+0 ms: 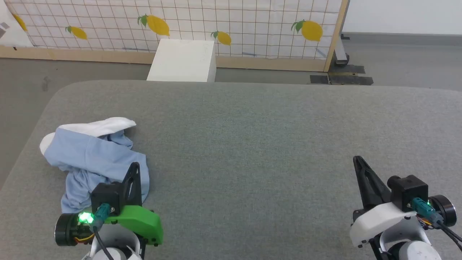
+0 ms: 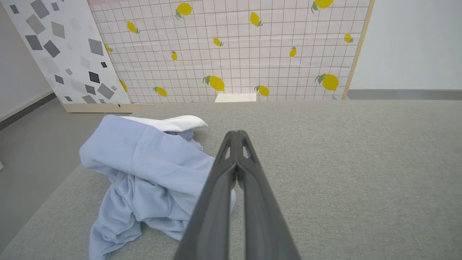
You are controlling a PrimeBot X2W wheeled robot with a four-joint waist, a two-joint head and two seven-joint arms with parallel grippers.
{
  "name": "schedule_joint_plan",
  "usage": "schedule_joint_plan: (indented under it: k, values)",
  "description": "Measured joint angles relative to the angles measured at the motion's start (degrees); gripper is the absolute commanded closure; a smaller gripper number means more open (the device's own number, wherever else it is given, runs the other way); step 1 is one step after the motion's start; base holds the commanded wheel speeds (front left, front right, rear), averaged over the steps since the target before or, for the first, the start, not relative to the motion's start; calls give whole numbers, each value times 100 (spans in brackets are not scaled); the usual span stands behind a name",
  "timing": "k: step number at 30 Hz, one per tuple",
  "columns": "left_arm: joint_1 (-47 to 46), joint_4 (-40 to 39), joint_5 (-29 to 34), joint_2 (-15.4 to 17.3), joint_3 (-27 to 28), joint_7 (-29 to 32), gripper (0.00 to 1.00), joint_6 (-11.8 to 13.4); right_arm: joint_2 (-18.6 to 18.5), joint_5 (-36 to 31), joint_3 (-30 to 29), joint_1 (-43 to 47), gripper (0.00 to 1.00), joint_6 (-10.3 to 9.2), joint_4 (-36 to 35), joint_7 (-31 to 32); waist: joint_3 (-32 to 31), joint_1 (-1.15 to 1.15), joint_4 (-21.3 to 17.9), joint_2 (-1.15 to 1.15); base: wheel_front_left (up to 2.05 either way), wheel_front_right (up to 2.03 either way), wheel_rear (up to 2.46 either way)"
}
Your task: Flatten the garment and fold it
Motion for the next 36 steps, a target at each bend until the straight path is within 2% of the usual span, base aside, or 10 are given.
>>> schedule_joint_plan:
  k: [12, 13, 36]
  values:
    - [0, 0, 0, 0, 2, 0, 100, 0, 0, 0, 1, 0, 100, 0, 0, 0, 0, 0, 0, 0, 0, 0, 0]
    - [0, 0, 0, 1, 0, 0, 0, 0, 0, 1, 1, 0, 0, 0, 1, 0, 0, 0, 0, 0, 0, 0, 0]
    - [-3, 162, -152, 1, -76, -191, 0, 57, 0, 282, -34, 1, 0, 0, 253, -188, -33, 0, 129, 0, 0, 0, 0]
